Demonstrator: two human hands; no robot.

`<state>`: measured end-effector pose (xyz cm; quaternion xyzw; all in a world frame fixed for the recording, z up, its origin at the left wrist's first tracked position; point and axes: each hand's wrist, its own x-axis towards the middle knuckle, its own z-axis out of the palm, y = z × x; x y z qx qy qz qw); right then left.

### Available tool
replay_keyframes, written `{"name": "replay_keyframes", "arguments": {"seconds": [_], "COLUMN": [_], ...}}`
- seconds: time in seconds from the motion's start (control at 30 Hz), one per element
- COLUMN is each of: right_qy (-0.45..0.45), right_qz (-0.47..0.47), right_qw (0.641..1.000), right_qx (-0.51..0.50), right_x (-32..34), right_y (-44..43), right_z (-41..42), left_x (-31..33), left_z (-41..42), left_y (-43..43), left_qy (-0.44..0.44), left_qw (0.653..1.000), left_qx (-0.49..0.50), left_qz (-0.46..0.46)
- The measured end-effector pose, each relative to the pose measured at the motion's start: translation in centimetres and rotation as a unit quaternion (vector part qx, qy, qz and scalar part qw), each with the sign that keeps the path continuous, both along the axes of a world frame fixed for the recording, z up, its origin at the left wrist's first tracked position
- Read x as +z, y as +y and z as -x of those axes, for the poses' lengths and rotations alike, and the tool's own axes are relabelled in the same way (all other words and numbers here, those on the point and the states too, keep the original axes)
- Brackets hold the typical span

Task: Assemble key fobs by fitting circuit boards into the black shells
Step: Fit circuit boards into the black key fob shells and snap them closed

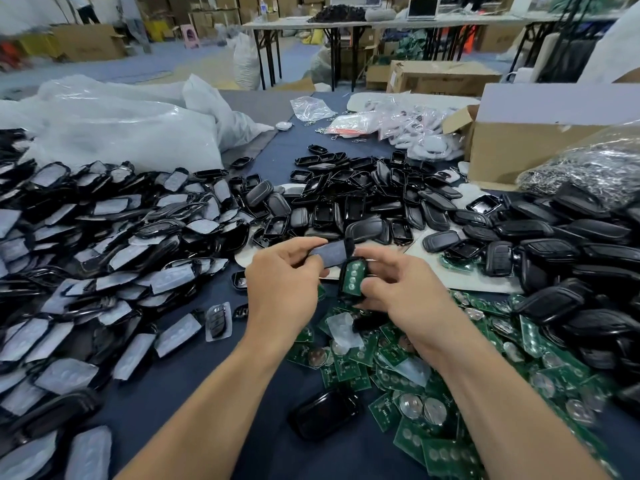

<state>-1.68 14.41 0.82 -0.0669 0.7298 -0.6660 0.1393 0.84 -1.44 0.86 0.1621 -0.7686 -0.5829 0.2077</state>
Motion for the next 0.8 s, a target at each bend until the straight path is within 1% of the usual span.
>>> {"name": "replay_keyframes", "arguments": {"seconds": [0.07,0.1,0.17,0.23,0.27,0.33,0.37,0.43,0.47,0.57,0.7,0.8], "right_qy": [0.094,0.136,0.183,0.215,0.215,0.168,0.136,0.096,0.096,0.120,0.134,0.150], "right_qz": [-0.133,-0.177,-0.204,-0.192,-0.166,-0.081,-0.042,0.009,0.018,0.008,-0.014,-0.040], "right_qw": [0.986,0.973,0.958,0.950,0.952,0.972,0.981,0.990,0.990,0.987,0.985,0.982], "right_qx": [-0.032,-0.049,-0.084,-0.123,-0.139,-0.146,-0.132,-0.103,-0.097,-0.106,-0.112,-0.109], "right_x": [-0.2,-0.1,0.2,0.2,0.3,0.5,0.7,1.0,1.0,0.8,0.9,0.7], "right_y": [0.0,0.0,0.1,0.1,0.1,0.0,0.0,-0.2,-0.2,-0.1,0.1,0.3], "right_z": [-0.1,-0.2,-0.6,-1.0,-1.0,-1.0,-0.9,-1.1,-1.1,-0.9,-0.7,-0.7], "left_x": [0.2,0.3,0.4,0.5,0.5,0.6,0.8,0.9,0.9,0.6,0.1,-0.1], "left_z": [0.0,-0.1,-0.1,-0.2,-0.2,-0.3,-0.4,-0.6,-0.7,-0.8,-0.5,-0.4], "left_y": [-0.1,-0.2,-0.2,-0.1,0.0,0.2,0.3,0.6,0.8,1.0,0.7,0.8], "left_qy": [0.001,0.000,-0.003,-0.001,0.005,0.027,0.039,0.049,0.048,0.051,0.042,0.019], "left_qw": [1.000,1.000,0.999,1.000,1.000,0.999,0.998,0.991,0.987,0.983,0.993,0.995], "left_qx": [0.015,0.023,0.031,0.021,0.012,-0.013,-0.033,-0.087,-0.113,-0.145,-0.110,-0.097], "left_qz": [-0.004,-0.006,-0.010,-0.016,-0.019,-0.033,-0.048,-0.086,-0.102,-0.101,-0.014,0.012]}}
